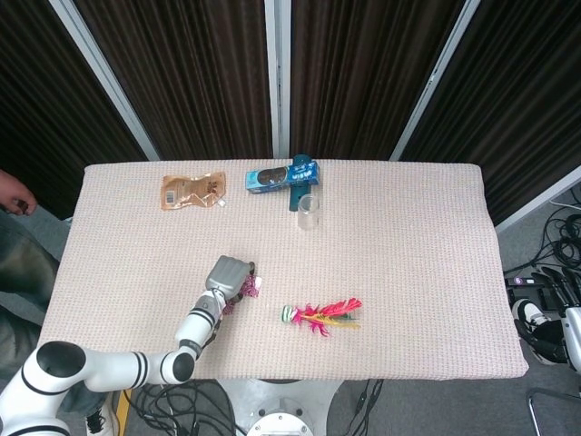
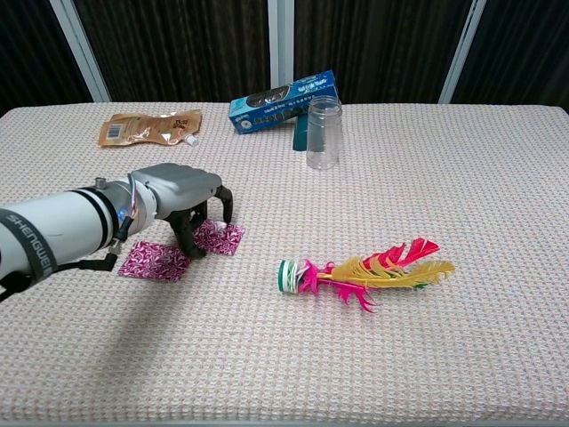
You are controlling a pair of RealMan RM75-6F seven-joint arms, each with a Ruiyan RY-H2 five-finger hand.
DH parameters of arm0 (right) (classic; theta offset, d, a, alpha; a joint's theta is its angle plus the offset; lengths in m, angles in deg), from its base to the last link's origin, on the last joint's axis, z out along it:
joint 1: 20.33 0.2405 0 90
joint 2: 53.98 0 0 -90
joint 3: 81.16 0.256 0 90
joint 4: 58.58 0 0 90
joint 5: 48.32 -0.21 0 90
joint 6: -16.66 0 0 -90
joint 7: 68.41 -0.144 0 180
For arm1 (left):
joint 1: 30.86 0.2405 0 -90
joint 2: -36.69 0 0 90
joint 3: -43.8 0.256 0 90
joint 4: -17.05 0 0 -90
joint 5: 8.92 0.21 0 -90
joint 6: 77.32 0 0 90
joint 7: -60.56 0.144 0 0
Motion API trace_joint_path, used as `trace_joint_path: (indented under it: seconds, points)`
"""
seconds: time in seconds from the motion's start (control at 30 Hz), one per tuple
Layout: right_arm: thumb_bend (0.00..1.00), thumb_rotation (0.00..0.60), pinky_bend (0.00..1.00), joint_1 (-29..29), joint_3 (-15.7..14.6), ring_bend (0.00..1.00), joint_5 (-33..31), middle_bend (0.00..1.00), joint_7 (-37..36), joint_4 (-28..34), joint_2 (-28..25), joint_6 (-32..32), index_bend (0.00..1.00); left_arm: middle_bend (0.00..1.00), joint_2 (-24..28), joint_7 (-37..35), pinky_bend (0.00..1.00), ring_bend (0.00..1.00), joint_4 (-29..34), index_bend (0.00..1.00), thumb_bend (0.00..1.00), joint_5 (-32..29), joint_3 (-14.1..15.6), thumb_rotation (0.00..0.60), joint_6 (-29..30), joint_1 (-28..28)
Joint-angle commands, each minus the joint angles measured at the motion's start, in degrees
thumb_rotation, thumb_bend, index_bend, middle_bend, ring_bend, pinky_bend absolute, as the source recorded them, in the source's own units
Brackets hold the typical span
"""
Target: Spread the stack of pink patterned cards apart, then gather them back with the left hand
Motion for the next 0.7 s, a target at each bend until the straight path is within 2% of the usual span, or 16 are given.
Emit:
trace_joint_path:
  seconds: [0.03, 0.17, 0.4, 0.7]
  points:
    - [0.19, 0.453, 0.00, 0.0, 0.0, 0.01, 0.0, 0.10, 0.0, 0.0, 0.0, 0.0, 0.16, 0.92, -0.1, 0.0, 0.99, 0.96, -0.2, 0.46, 0.27, 0.2, 0.0, 0.600, 0.0, 0.1]
    - [0.19, 0.452, 0.00, -0.1, 0.0, 0.01, -0.1, 0.10, -0.1, 0.0, 0.0, 0.1, 0.16, 0.92, 0.0, -0.3, 0.99, 0.96, 0.0, 0.50, 0.27, 0.8, -0.1, 0.600, 0.1, 0.4]
    - [0.19, 0.450, 0.00, -0.2, 0.1, 0.01, 0.1, 0.10, -0.2, 0.0, -0.1, 0.5, 0.16, 0.92, 1.6, -0.4, 0.99, 0.96, 2.1, 0.50, 0.27, 2.2, -0.8, 0.600, 1.4, 0.6]
    - [0.19, 0.450, 0.00, -0.3, 0.2, 0.01, 0.3, 0.10, -0.8, -0.1, -0.1, 0.9, 0.16, 0.92, 6.2, 0.5, 0.99, 0.96, 8.7, 0.49, 0.27, 3.0, -1.7, 0.600, 4.7, 1.4]
